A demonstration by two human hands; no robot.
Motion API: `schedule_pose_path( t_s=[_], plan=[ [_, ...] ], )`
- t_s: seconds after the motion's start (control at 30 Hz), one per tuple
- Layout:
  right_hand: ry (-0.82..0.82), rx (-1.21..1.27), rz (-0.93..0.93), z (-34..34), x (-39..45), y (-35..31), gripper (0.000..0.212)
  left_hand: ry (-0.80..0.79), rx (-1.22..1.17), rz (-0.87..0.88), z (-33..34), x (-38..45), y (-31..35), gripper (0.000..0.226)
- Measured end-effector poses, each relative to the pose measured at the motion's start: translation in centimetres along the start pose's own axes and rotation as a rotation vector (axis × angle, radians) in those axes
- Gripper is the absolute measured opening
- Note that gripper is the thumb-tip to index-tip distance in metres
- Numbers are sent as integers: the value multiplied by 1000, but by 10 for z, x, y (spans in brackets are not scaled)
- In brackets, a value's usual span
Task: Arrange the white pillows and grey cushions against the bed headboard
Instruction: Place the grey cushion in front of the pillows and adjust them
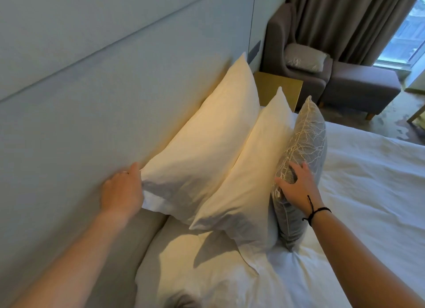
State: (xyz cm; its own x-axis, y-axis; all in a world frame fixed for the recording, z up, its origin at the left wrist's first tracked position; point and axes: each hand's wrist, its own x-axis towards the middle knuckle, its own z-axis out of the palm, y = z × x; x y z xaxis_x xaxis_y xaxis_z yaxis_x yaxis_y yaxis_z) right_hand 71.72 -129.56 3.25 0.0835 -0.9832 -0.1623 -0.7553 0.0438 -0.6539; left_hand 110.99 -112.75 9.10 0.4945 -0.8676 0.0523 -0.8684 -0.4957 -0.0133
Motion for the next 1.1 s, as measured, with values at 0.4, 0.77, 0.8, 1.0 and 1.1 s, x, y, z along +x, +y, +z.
schedule_pose_path(
  t_s=[0.4, 0.77, 0.8, 1.0, 1.1],
  plan=[
    [25, -114, -279, 59, -85, -89, 65, 15, -586, -286, 28, -74, -46, 51],
    [-211, -68, -207, 81, -131, -114, 59, 42, -179, -61, 15, -30, -39, 23],
    [-203, -64, -194, 78, -133, -112, 58, 47, -126, -45, 12, -29, -43, 21],
    [-93, 68, -34, 43, -158, -74, 40, 23, -56, 39, 0, -29, -54, 15],
    [25, 192, 63, 23, -181, -45, 18, 70, -145, 18, 0, -30, -48, 17]
  ],
)
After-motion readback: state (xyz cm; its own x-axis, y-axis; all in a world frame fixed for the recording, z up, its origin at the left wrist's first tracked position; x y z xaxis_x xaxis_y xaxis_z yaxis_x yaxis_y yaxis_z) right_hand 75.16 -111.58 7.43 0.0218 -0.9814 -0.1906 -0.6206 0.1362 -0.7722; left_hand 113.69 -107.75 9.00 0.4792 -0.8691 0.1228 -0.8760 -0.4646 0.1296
